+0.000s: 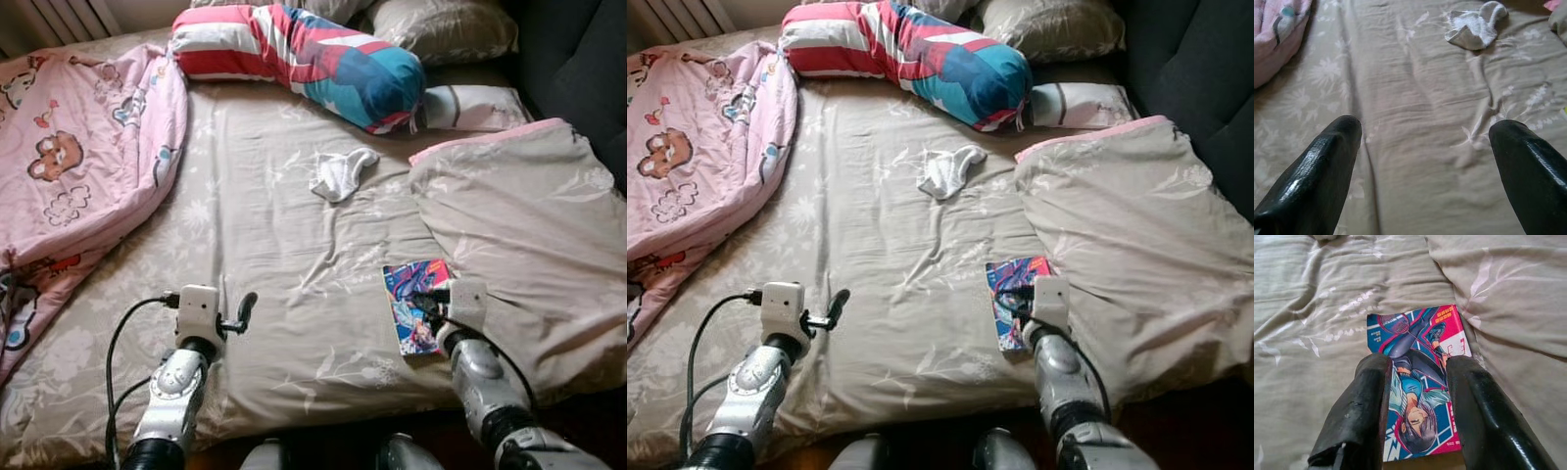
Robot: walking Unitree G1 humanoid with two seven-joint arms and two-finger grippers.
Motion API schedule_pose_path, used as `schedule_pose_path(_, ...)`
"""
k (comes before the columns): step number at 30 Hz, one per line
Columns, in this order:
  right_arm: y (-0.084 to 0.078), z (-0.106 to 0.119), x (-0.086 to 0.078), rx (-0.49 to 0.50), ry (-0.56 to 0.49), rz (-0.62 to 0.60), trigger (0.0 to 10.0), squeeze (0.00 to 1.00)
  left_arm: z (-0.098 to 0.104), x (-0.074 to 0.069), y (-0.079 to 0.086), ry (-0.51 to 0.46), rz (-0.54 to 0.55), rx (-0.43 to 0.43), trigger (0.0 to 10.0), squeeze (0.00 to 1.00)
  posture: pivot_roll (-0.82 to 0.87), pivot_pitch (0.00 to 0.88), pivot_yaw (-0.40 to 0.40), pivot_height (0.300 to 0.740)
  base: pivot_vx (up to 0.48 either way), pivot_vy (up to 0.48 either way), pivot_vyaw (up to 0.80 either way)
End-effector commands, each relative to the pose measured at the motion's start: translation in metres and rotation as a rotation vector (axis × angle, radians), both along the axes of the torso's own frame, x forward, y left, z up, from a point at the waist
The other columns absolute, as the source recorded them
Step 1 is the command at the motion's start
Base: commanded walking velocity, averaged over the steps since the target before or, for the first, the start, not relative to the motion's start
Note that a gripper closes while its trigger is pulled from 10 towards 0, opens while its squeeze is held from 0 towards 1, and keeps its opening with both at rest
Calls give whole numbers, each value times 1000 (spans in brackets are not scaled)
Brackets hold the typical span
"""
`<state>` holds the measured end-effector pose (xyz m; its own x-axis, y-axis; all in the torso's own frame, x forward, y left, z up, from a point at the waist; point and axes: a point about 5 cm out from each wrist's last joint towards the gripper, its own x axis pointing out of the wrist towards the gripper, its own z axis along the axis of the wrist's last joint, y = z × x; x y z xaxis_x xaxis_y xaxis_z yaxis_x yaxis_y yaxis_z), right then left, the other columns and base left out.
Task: Clean up the room
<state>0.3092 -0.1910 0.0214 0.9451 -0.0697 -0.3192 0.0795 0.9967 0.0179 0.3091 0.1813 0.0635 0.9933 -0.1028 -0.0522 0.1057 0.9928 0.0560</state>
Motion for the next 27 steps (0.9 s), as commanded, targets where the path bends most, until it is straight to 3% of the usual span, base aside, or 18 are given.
schedule_pose_path(1,3,-7,-7,28,4,-9,10000,0,-15,-9,4,58,17,2,10000,0,135,227,24,740,0,0,800)
schedule_pose_path(10,-3,-23,-24,98,51,-68,10000,0,-30,-14,7,116,55,-18,10000,0,121,190,2,740,0,0,138)
schedule_pose_path(12,-1,-27,-27,113,61,-61,10000,0,-40,-18,13,166,112,-39,10000,0,111,131,-22,740,0,0,0)
schedule_pose_path(17,3,-23,-23,85,46,6,10000,0,-47,-20,19,204,171,-75,10000,0,112,61,-38,740,0,0,0)
schedule_pose_path(22,-2,-22,-19,78,78,-5,10000,0,-47,-15,21,224,188,-72,10000,0,116,0,-45,740,0,0,0)
schedule_pose_path(26,-5,-37,-33,63,178,-28,10000,0,-57,-22,27,290,213,-60,10000,0,114,0,-41,740,0,0,0)
schedule_pose_path(27,-5,-47,-43,62,234,-33,10000,0,-65,-28,29,333,220,-50,10000,0,117,0,-34,740,0,0,0)
